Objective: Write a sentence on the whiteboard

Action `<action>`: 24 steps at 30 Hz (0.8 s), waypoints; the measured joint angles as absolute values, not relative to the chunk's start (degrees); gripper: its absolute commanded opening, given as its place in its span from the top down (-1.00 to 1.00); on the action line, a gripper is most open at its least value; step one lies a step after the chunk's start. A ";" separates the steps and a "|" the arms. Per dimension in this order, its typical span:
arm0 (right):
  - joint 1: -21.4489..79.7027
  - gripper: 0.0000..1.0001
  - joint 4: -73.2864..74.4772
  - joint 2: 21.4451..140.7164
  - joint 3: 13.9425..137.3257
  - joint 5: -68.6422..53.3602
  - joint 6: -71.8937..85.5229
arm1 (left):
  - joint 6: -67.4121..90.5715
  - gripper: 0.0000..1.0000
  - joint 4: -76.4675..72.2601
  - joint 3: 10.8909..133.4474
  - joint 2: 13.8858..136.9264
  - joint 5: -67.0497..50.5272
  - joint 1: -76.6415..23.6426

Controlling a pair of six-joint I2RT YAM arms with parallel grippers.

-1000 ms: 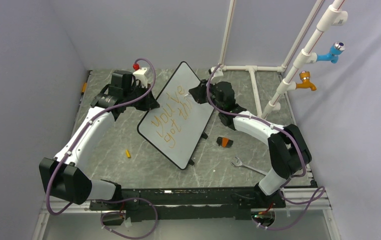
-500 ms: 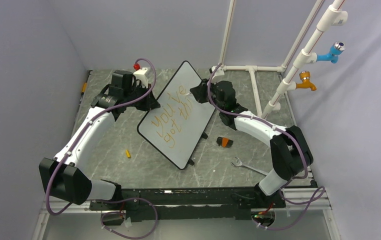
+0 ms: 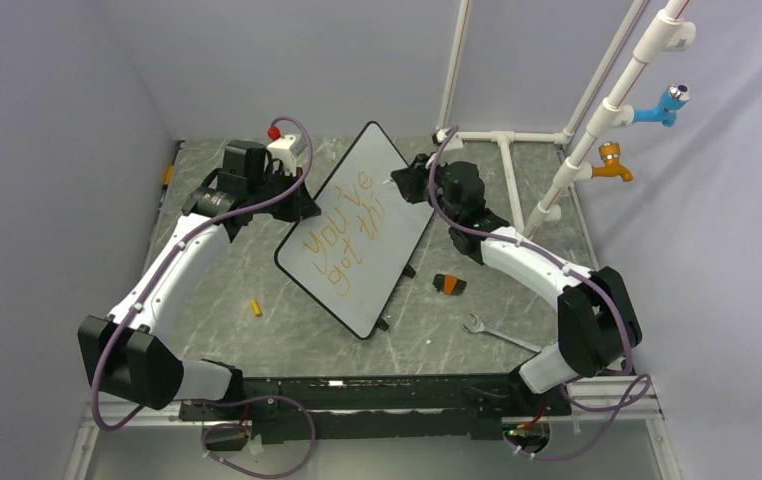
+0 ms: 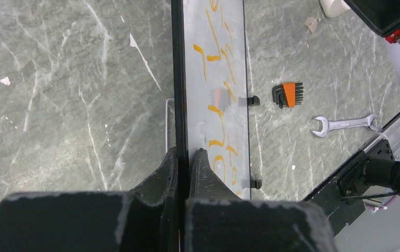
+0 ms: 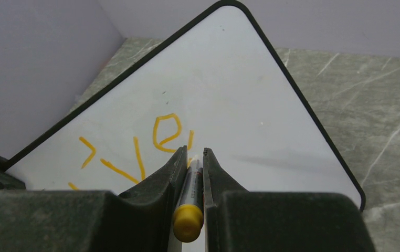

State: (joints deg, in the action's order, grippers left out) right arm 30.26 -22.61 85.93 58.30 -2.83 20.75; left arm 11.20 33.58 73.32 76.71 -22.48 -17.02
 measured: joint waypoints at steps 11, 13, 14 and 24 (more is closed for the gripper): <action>26.89 1.00 -22.52 87.37 58.19 -3.36 20.60 | 11.22 1.00 33.61 73.32 76.64 -22.61 -17.02; 26.65 1.00 -22.57 88.18 58.19 -3.84 20.62 | 11.22 1.00 33.61 73.32 76.62 -22.61 -17.02; 26.59 1.00 -22.59 88.62 58.19 -4.19 20.62 | 11.22 1.00 33.58 73.32 76.64 -22.61 -17.02; 26.44 1.00 -23.44 91.31 58.22 -6.74 20.82 | 11.20 1.00 33.61 73.32 76.64 -22.61 -17.02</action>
State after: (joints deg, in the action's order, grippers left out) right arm 26.44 -23.44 91.31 58.22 -6.74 20.82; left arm 11.20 33.61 73.32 76.64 -22.61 -17.02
